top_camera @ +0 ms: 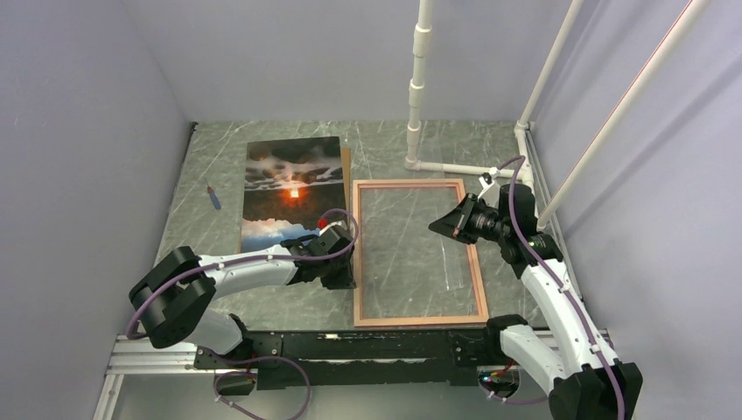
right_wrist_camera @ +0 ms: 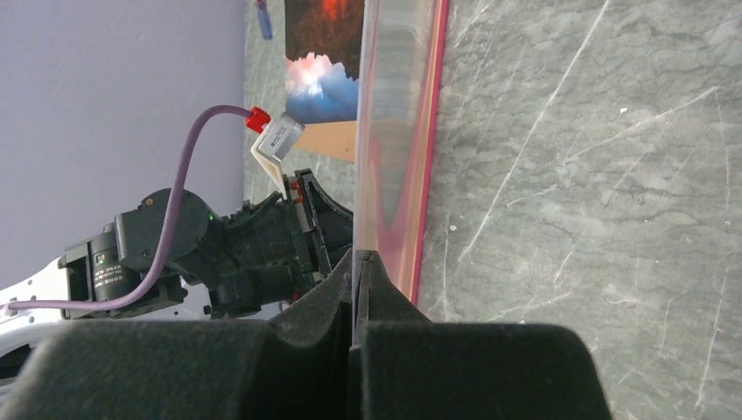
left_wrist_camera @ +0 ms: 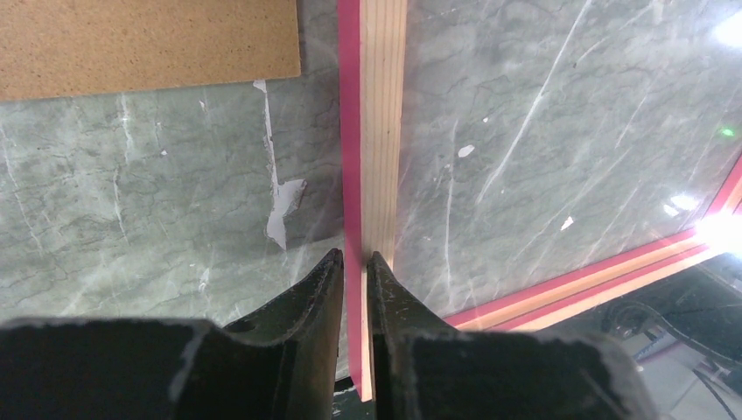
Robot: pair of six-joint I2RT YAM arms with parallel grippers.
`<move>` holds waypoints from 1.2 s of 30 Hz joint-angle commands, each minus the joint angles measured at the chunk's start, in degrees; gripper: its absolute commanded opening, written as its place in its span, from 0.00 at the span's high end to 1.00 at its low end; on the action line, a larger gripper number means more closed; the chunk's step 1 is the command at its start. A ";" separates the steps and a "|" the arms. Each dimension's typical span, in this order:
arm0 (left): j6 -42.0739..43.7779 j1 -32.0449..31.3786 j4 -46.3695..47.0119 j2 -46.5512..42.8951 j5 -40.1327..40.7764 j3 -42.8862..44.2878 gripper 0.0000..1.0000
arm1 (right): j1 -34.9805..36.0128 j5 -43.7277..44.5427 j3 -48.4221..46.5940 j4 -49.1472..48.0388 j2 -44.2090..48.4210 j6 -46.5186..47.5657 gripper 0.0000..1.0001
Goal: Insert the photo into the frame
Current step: Place the photo frame item in the photo frame.
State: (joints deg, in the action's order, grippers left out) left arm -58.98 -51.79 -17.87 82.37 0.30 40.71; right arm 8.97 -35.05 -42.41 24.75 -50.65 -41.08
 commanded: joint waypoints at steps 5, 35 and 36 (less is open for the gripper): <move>2.38 -0.22 -4.32 4.03 6.06 -1.95 0.80 | 0.41 -1.66 3.45 -0.66 0.68 2.90 1.00; 3.44 -0.41 -4.85 5.43 6.03 -1.07 0.87 | 0.43 4.17 -3.20 7.04 -6.62 15.73 0.93; 3.43 -0.33 -4.96 5.47 6.08 -1.07 0.87 | 0.43 4.11 -3.12 7.09 -6.71 15.69 0.93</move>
State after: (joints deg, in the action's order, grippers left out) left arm -57.78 -52.07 -18.04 83.55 -0.01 42.04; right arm 8.67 -29.98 -45.10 29.17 -56.18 -26.70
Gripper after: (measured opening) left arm 0.141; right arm 0.063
